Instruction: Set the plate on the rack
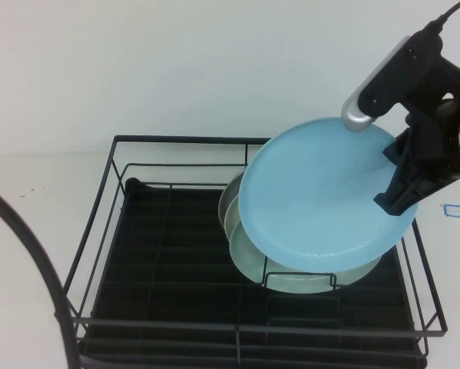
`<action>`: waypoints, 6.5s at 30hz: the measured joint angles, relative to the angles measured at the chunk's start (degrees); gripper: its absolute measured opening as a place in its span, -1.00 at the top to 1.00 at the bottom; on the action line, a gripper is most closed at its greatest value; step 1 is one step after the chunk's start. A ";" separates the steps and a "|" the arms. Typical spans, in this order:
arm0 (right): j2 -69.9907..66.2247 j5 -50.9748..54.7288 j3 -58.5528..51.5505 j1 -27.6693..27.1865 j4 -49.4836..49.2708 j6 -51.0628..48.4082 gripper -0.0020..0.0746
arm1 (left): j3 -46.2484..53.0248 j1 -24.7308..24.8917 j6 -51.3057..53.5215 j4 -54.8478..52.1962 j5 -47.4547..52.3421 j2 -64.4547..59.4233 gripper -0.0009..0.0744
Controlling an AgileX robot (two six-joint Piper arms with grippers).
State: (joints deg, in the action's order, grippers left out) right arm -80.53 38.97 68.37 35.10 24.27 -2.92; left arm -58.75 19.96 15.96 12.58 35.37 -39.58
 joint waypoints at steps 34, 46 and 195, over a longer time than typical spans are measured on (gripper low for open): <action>-1.02 -10.98 -4.01 0.92 13.05 11.50 0.88 | 0.00 0.00 -0.19 -4.93 -0.87 0.00 0.98; -0.81 -14.40 -4.01 2.42 14.23 11.86 0.88 | 0.00 0.00 -1.53 -5.88 -1.10 0.00 0.98; 46.52 -59.42 -21.95 5.13 74.91 80.19 0.94 | 4.71 0.00 -12.84 -0.41 22.87 21.66 0.98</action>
State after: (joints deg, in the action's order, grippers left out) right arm -34.02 -20.45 46.41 40.23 99.18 77.26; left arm -54.04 19.96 3.13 12.17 58.24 -17.92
